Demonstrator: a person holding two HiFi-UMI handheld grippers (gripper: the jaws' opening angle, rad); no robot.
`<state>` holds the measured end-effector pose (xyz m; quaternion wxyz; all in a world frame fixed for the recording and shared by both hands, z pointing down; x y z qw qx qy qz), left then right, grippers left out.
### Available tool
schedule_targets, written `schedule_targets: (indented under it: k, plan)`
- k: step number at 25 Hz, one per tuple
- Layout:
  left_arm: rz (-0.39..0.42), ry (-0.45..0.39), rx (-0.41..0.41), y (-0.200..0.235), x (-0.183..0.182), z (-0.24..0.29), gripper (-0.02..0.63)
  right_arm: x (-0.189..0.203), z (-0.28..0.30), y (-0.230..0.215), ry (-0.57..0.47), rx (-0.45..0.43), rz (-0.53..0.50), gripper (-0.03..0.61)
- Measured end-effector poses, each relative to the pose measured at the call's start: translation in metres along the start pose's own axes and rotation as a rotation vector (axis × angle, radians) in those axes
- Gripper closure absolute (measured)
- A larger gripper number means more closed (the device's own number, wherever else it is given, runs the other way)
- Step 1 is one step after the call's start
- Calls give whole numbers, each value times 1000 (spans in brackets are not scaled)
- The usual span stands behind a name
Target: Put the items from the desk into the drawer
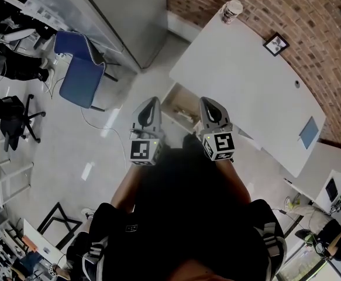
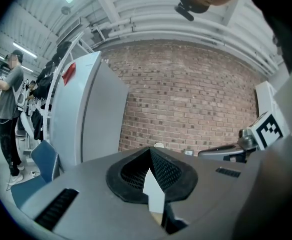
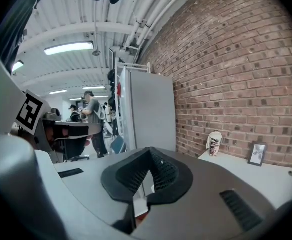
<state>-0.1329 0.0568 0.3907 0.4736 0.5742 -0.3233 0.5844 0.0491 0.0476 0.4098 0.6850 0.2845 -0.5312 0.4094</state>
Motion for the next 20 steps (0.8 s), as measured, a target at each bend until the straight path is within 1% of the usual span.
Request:
schedule_targets:
  k: [11,20]
  plan:
    - [-7,5,-2,0,3,-3,618,10,-1,1,21,-1,2,578]
    - [2,7,1,-3,4,-3,618,13,-3,0,19,-3,2,578]
Point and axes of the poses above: the fingertips, and each gripper's own axes: z forward along the fingers, y to its left, x out of its underside, the point moved 4 cm from there along -z, backward along the fingers, and after that the axes turned 1 degree about -x, right-handed, at the moved point
